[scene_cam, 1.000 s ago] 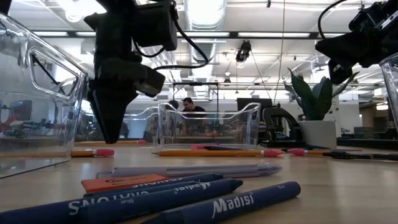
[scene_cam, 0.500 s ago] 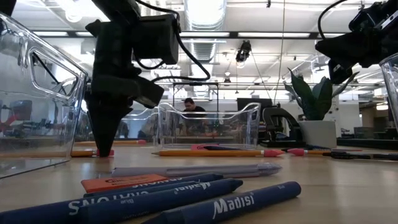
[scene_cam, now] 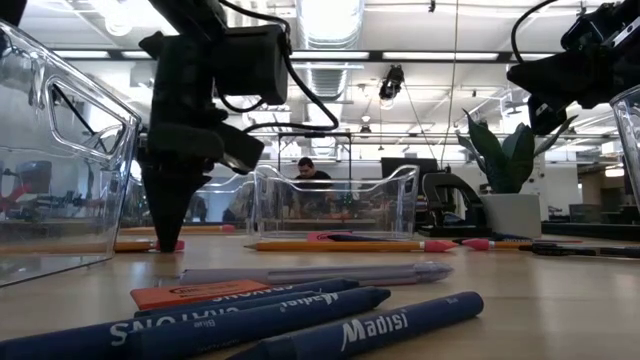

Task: Sort crayons/erasers/pens/pencils in bins
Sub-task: Put the orange pencil into the top left transparent bin

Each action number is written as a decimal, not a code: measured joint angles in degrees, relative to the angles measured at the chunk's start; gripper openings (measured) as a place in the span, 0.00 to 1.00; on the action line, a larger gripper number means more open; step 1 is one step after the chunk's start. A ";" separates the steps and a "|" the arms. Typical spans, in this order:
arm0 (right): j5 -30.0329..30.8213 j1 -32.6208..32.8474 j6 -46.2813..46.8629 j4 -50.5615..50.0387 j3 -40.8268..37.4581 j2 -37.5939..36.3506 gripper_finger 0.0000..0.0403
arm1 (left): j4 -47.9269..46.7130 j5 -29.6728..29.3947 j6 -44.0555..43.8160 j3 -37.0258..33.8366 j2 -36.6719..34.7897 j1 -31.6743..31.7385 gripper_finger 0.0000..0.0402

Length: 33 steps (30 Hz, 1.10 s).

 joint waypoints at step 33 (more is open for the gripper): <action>0.00 0.01 -0.02 -0.02 0.02 0.00 0.06 | -1.21 -10.62 27.03 7.17 2.63 8.83 0.07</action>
